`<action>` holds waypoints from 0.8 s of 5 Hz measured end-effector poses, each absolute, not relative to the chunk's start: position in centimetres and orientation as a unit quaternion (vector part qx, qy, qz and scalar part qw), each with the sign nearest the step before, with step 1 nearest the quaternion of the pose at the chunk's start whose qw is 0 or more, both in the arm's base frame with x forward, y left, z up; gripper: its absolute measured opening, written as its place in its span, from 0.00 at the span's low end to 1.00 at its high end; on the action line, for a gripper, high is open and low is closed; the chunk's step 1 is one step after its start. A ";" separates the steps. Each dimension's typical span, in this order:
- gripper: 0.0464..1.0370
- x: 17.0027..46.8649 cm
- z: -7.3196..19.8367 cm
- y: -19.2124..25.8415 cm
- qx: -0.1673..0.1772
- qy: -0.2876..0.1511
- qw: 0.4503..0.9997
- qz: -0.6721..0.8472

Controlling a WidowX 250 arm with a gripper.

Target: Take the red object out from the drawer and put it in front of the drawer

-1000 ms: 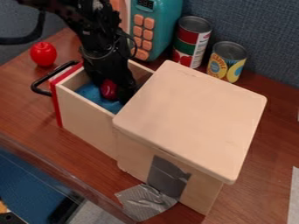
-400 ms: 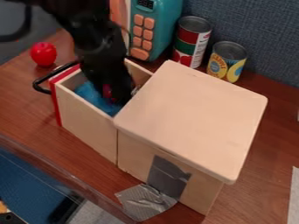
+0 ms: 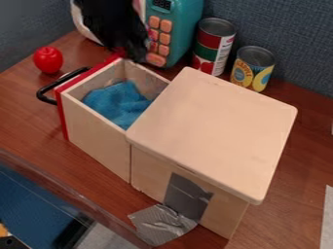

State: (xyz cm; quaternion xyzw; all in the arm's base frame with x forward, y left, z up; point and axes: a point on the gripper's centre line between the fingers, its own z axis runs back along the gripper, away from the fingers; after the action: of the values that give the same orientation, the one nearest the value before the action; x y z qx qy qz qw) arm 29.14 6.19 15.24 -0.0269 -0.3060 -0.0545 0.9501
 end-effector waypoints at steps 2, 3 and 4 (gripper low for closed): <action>0.69 29.7 13.8 12.6 -0.034 -0.271 0.962 0.019; 0.69 30.4 12.3 15.2 -0.029 -0.256 0.965 0.042; 0.69 31.4 10.6 16.8 -0.019 -0.248 0.967 0.051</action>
State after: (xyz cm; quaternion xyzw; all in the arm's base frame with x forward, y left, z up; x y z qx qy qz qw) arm 31.38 16.81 10.55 -0.0191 -0.2478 0.0511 0.9673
